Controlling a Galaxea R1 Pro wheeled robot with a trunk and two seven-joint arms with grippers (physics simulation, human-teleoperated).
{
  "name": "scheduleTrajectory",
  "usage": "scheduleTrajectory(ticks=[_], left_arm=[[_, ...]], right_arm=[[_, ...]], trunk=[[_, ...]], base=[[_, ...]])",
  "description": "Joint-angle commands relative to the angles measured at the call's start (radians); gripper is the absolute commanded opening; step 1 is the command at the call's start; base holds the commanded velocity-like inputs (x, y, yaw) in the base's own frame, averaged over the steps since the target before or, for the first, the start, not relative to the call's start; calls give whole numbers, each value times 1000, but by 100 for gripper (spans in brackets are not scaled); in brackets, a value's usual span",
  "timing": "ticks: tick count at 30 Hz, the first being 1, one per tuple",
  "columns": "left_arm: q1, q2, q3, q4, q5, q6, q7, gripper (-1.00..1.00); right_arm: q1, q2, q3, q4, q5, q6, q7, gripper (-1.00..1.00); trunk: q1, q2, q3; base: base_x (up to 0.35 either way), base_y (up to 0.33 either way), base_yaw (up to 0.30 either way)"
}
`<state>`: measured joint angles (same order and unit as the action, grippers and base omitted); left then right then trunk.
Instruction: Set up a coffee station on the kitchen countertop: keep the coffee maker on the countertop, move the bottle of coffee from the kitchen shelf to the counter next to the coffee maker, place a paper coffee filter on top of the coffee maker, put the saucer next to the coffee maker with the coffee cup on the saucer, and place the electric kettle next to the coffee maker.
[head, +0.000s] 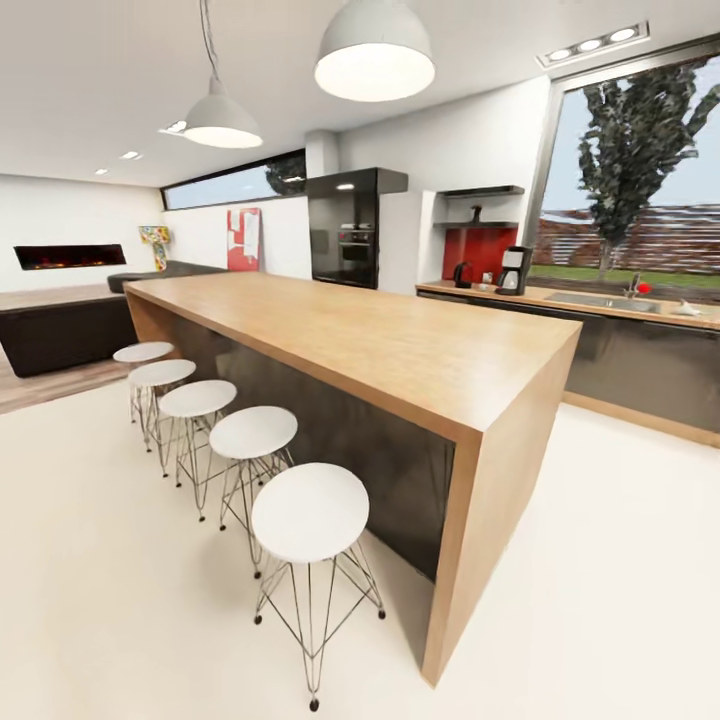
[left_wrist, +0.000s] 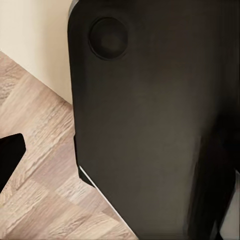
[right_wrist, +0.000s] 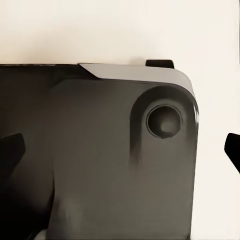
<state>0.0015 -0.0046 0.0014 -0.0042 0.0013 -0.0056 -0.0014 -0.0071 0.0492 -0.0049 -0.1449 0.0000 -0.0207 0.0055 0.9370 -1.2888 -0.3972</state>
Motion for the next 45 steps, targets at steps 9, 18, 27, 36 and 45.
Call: scheduleTrajectory(ticks=[9,18,27,36,45], left_arm=[[0,0,-3,0,0,-1,1,100],[0,0,-3,0,0,-1,1,100],[0,0,-3,0,1,-1,1,100],[0,0,-3,-1,2,-1,0,100],[-4,-1,-3,-2,2,-1,0,100]], right_arm=[[-1,-8,-2,1,0,-2,2,100],[-1,-15,-2,0,0,-2,2,100],[-1,-15,-2,1,0,-1,2,100],[-1,-15,-3,1,0,-1,2,100],[-1,-15,-3,-1,0,-2,2,100]], trunk=[[-35,63,28],[-69,126,56],[-104,189,84],[-138,252,112],[-173,315,140]], base=[[0,0,-259],[0,0,-267],[0,0,-267],[0,0,-267],[0,0,-267]])
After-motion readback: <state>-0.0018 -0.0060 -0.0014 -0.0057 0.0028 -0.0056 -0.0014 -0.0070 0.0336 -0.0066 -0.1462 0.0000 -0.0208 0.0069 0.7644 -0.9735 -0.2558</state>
